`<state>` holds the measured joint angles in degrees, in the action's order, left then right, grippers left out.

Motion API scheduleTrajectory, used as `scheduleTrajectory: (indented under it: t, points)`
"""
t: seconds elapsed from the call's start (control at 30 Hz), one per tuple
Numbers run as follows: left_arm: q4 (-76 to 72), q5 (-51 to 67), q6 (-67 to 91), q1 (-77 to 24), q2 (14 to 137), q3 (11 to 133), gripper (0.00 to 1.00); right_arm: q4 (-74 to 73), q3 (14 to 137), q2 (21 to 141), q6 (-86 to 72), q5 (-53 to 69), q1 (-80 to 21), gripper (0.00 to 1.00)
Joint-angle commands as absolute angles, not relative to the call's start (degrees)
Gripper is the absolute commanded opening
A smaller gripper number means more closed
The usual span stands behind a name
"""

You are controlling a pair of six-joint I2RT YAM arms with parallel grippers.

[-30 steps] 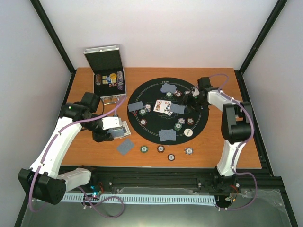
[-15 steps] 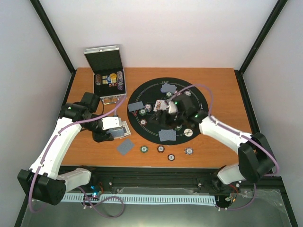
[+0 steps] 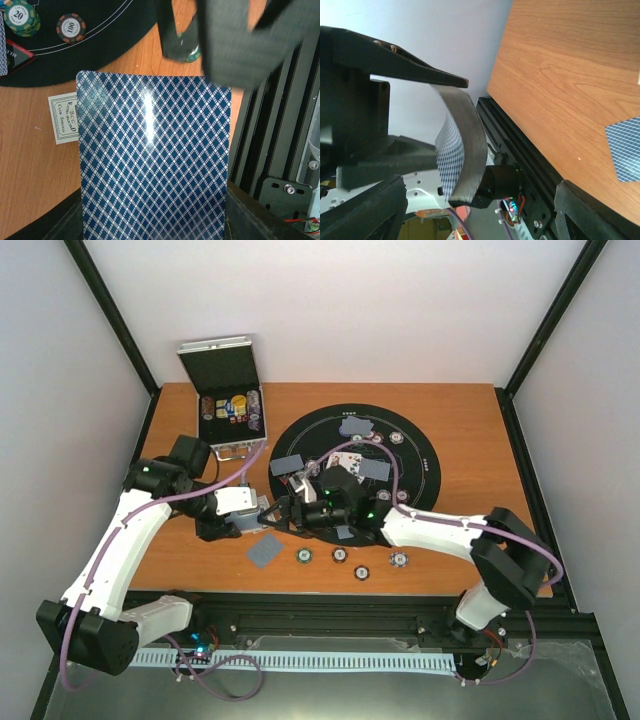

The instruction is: Distribute texas hold em gaming equipment

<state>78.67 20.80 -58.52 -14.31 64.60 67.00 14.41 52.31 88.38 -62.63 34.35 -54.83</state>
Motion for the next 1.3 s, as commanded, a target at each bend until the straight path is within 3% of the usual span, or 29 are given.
scheduleTrajectory:
  t: [0.0,0.4,0.83,1.27]
  points:
    - [79.0,21.7,-58.2,-14.2,63.2,67.3,0.01,21.3,56.7,93.2,-65.7,35.5,-57.1,0.8]
    - [79.6,21.8,-58.4,-14.2,63.0,67.5,0.01,29.9,60.5,105.1,-70.4,39.3,-57.0,0.78]
    - [80.1,22.3,-59.2,-14.2,63.3,68.4,0.01,27.6,53.5,102.0,-69.3,38.9,-52.3,0.69]
    - [78.8,21.4,-59.3,-14.2,63.4,66.8,0.01,19.9,55.4,96.8,-66.4,37.6,-52.3,0.48]
